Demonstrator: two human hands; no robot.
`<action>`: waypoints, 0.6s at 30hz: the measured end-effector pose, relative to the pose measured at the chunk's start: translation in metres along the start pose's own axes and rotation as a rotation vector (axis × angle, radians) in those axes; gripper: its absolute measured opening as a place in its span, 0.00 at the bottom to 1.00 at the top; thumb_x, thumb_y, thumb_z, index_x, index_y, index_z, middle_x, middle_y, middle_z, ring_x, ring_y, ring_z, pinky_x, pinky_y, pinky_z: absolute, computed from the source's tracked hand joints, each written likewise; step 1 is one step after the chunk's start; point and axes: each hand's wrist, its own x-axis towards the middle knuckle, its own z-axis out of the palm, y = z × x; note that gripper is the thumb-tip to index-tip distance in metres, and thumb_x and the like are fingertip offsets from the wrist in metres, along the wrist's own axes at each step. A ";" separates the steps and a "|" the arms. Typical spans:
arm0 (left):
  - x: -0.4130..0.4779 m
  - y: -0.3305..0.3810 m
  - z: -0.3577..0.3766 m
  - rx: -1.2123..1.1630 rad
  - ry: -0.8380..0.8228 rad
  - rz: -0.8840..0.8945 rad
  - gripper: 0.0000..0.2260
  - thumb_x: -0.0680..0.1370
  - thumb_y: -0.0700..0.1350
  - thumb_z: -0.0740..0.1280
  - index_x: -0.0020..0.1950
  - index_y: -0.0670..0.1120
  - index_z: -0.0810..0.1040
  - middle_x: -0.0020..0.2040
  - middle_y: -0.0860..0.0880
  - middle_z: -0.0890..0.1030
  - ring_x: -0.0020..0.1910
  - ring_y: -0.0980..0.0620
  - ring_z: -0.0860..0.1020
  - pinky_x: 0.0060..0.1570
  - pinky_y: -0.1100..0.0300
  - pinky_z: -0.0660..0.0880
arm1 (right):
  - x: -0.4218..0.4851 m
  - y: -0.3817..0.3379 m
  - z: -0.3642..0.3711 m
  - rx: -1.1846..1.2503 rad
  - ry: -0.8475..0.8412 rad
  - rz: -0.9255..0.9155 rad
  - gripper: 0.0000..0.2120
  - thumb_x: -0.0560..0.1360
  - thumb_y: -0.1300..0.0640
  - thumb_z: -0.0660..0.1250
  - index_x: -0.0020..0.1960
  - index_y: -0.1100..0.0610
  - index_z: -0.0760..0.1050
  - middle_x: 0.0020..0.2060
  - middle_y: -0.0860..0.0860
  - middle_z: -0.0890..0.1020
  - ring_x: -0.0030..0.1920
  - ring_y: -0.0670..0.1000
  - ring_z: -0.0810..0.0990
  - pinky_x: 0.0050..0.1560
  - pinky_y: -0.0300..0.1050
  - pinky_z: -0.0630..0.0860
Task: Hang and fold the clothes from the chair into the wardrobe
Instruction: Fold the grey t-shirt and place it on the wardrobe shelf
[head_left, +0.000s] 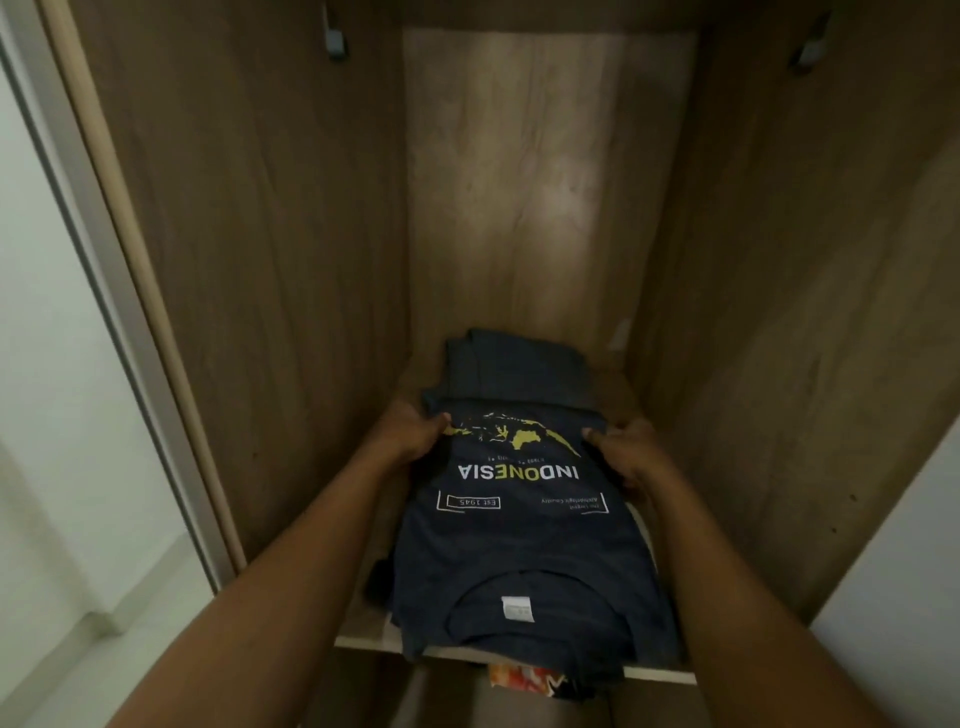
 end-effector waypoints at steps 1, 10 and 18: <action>0.006 0.000 0.003 -0.048 0.002 0.001 0.18 0.77 0.55 0.70 0.54 0.39 0.80 0.54 0.42 0.82 0.50 0.44 0.81 0.54 0.52 0.78 | 0.003 -0.001 0.003 0.010 0.004 -0.004 0.11 0.76 0.54 0.73 0.51 0.59 0.76 0.47 0.56 0.81 0.44 0.53 0.78 0.38 0.41 0.73; 0.023 0.016 0.013 -0.577 -0.141 -0.209 0.07 0.77 0.44 0.68 0.50 0.41 0.80 0.46 0.39 0.83 0.42 0.42 0.82 0.44 0.52 0.79 | 0.045 0.008 0.014 0.091 0.043 -0.013 0.14 0.77 0.62 0.69 0.35 0.55 0.69 0.31 0.55 0.75 0.31 0.50 0.72 0.27 0.37 0.70; 0.051 0.015 0.025 -0.686 0.021 -0.069 0.18 0.76 0.31 0.69 0.63 0.44 0.76 0.53 0.44 0.81 0.41 0.51 0.78 0.34 0.60 0.76 | 0.056 0.010 0.008 0.132 0.162 -0.096 0.13 0.75 0.75 0.61 0.45 0.58 0.75 0.45 0.59 0.81 0.43 0.54 0.78 0.48 0.48 0.78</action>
